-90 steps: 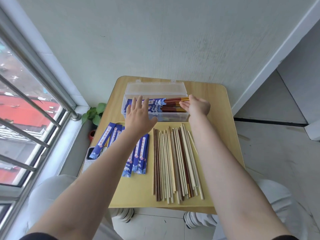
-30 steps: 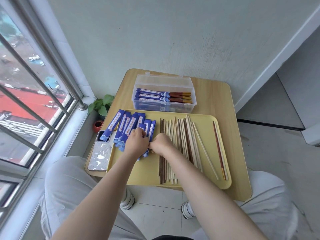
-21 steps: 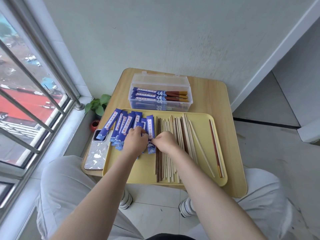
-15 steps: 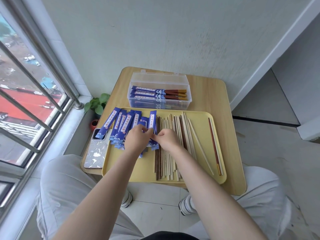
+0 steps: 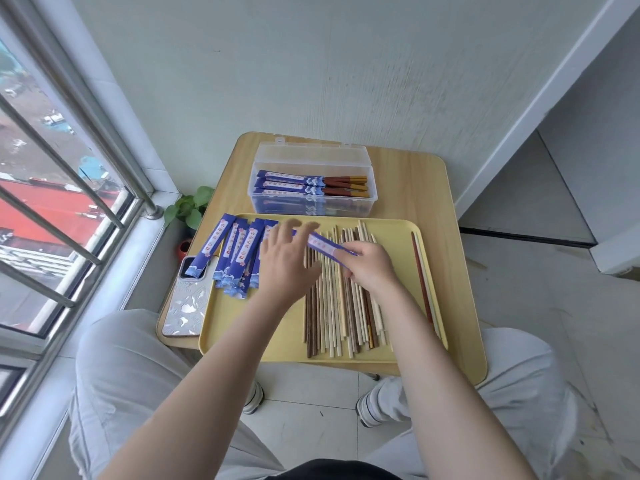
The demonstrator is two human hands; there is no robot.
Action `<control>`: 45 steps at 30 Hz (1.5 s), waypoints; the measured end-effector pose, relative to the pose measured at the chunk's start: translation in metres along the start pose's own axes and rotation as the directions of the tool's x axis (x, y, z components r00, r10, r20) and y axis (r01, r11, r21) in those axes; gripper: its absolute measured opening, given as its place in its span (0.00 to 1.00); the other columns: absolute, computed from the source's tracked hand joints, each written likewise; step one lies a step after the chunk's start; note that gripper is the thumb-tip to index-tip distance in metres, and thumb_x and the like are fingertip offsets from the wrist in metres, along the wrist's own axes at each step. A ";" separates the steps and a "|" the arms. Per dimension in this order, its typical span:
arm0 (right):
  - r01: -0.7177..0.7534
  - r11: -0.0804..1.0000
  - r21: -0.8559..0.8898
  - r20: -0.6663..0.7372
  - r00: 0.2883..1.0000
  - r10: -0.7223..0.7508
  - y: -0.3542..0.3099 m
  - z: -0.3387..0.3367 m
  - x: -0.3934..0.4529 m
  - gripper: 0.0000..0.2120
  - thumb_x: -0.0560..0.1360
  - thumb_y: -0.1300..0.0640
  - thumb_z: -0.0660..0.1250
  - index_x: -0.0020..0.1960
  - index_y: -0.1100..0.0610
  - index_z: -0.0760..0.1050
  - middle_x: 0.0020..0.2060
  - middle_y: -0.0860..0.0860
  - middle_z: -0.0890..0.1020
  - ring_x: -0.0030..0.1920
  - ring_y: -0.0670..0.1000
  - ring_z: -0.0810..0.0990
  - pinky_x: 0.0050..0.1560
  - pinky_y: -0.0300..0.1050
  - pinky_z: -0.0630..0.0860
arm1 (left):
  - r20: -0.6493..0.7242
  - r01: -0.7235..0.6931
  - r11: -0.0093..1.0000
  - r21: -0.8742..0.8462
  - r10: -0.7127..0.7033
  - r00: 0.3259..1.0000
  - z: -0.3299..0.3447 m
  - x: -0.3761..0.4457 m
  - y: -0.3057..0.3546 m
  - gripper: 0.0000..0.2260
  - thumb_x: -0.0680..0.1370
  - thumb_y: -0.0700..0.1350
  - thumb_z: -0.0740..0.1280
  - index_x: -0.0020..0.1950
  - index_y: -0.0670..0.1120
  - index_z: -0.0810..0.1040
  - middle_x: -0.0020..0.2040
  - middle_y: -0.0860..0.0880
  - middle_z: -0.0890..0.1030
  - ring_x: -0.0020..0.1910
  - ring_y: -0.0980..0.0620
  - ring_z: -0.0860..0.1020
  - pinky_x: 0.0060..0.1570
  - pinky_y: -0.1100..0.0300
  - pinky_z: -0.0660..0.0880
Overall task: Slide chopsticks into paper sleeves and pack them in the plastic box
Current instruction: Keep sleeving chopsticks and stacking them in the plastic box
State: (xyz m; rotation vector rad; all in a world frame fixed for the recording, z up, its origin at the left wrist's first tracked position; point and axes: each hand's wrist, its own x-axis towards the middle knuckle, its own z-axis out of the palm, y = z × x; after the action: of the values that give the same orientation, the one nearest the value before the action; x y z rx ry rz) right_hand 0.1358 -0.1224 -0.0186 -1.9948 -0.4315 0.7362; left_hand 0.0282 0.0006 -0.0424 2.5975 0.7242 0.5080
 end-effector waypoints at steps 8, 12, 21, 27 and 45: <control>-0.067 0.970 0.236 0.080 0.996 0.050 0.000 -0.031 -0.005 0.05 0.78 0.59 0.70 0.52 0.60 0.78 0.31 0.53 0.79 0.26 0.49 0.73 0.28 0.41 0.70 | 0.297 -0.061 0.996 -0.072 0.080 0.952 -0.008 0.017 0.027 0.18 0.77 0.58 0.69 0.61 0.49 0.82 0.50 0.51 0.82 0.51 0.50 0.79 0.55 0.55 0.73; -0.081 0.930 0.357 0.051 0.996 0.067 0.010 -0.041 -0.006 0.05 0.79 0.58 0.70 0.52 0.60 0.79 0.38 0.56 0.85 0.31 0.51 0.80 0.34 0.44 0.78 | 0.391 0.078 0.977 -0.197 0.006 0.920 -0.006 0.015 0.034 0.20 0.77 0.61 0.68 0.59 0.47 0.81 0.44 0.54 0.79 0.40 0.55 0.77 0.38 0.62 0.73; -0.274 0.804 -0.528 -0.464 0.886 -0.003 0.053 -0.054 0.008 0.14 0.81 0.56 0.59 0.59 0.63 0.76 0.59 0.60 0.78 0.61 0.60 0.75 0.56 0.51 0.73 | 0.619 0.531 0.709 -0.465 -0.169 0.767 0.019 0.008 0.051 0.16 0.82 0.56 0.63 0.55 0.43 0.78 0.36 0.49 0.77 0.34 0.52 0.76 0.39 0.57 0.78; -0.346 0.677 -0.650 -0.432 0.901 0.045 0.062 -0.054 0.009 0.15 0.79 0.62 0.64 0.64 0.63 0.72 0.63 0.60 0.73 0.64 0.58 0.72 0.61 0.48 0.72 | 0.764 0.797 0.231 -0.558 -0.232 0.602 0.031 0.005 0.047 0.16 0.81 0.53 0.66 0.59 0.40 0.77 0.37 0.47 0.77 0.35 0.51 0.76 0.40 0.56 0.76; -0.195 0.913 -0.358 -0.313 0.947 0.079 0.067 -0.040 0.002 0.10 0.76 0.54 0.67 0.39 0.57 0.72 0.32 0.49 0.74 0.30 0.50 0.72 0.27 0.41 0.64 | 0.827 0.841 -0.063 -0.537 -0.233 0.511 0.036 0.003 0.036 0.20 0.82 0.53 0.64 0.61 0.37 0.77 0.43 0.42 0.83 0.40 0.48 0.84 0.41 0.59 0.83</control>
State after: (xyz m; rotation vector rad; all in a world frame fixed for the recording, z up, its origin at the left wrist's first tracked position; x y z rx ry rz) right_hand 0.1636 -0.1804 -0.0617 -2.4833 -0.2721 0.4491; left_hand 0.0614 -0.0362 -0.0561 0.8707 0.8481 -0.1114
